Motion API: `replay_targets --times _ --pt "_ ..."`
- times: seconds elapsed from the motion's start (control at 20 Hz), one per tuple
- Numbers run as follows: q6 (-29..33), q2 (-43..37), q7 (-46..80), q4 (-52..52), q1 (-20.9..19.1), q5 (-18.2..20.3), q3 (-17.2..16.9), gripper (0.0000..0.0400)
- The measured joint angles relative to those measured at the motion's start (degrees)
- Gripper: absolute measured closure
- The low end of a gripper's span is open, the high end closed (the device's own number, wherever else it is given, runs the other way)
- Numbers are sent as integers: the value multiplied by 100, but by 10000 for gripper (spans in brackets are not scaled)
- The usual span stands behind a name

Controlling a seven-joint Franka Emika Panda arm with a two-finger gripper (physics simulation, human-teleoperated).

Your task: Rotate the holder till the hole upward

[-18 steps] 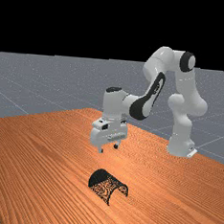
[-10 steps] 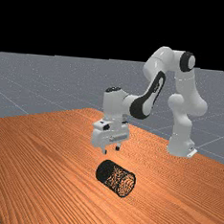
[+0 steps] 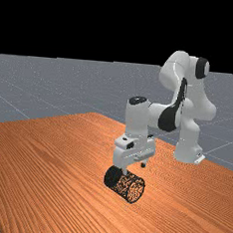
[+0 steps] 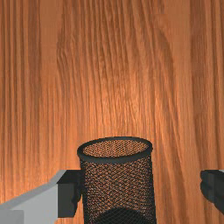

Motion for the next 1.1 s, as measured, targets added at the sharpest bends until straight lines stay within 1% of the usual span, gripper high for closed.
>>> replay_targets --times 0.05,0.1,0.15,0.2,0.25,0.35,0.4,0.5,0.7,1.0,1.1 --pt "-70 64 112 109 83 -6 28 0" --pt "87 27 178 25 153 -35 42 0" --pt "-188 205 159 352 173 -23 61 0" --pt "-635 514 131 914 168 -2 71 0" --pt "-590 599 118 1041 164 -19 59 0" --pt "-955 1004 85 1752 151 -26 46 0" --pt "-375 884 452 1456 209 -37 -55 0" --pt "-532 1103 344 1826 186 -58 -53 0" --pt "-570 1246 317 2002 201 -79 -47 0" --pt "-80 561 451 826 243 -43 -22 0" --pt "-56 586 327 859 215 57 71 0"
